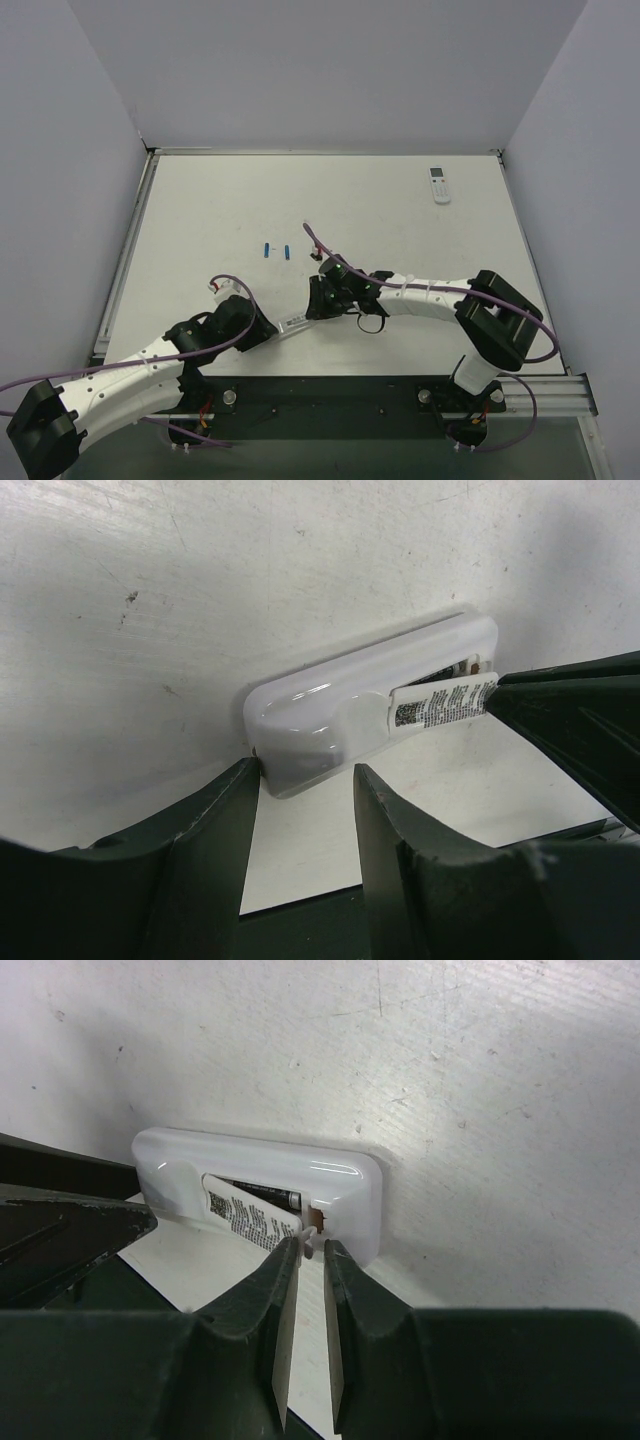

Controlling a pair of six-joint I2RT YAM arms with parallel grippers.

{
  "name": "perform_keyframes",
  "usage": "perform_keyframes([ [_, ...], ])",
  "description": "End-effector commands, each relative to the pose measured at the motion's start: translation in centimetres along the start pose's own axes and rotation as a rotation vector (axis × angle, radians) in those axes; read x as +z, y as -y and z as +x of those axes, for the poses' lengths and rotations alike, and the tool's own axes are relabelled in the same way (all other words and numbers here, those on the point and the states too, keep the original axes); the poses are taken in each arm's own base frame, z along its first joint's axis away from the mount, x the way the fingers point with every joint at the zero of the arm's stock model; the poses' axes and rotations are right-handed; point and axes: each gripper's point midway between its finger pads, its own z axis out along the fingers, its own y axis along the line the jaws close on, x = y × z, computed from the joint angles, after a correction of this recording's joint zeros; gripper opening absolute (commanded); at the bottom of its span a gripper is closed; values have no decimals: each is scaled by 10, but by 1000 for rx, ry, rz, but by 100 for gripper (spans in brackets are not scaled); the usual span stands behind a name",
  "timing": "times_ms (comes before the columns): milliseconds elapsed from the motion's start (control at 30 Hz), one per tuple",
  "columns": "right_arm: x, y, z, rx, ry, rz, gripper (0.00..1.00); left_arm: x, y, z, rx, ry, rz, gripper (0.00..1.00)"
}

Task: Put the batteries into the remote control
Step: Load the battery cover into the remote control.

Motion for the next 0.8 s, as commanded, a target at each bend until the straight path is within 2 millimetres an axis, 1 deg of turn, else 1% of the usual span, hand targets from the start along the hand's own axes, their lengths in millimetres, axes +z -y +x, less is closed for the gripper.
perform_keyframes([
  [0,0,-12,-12,-11,14,-36,11,-1,9,-3,-14,10,29,52],
  [233,5,-15,-8,-17,-12,-49,6,0,9,-2,-13,8,28,52],
  [333,6,-20,-7,-36,-23,-62,4,1,10,-2,-13,6,27,52],
  [400,7,-22,-4,-52,-37,-66,4,2,11,-2,-12,4,29,52],
  [433,7,-25,-6,-60,-35,-71,4,2,11,-2,-9,3,30,52],
  [633,7,-27,1,-115,-82,-57,3,5,9,-1,2,-2,14,52],
  [767,7,-29,2,-143,-105,-46,3,7,10,0,7,-4,13,52],
])
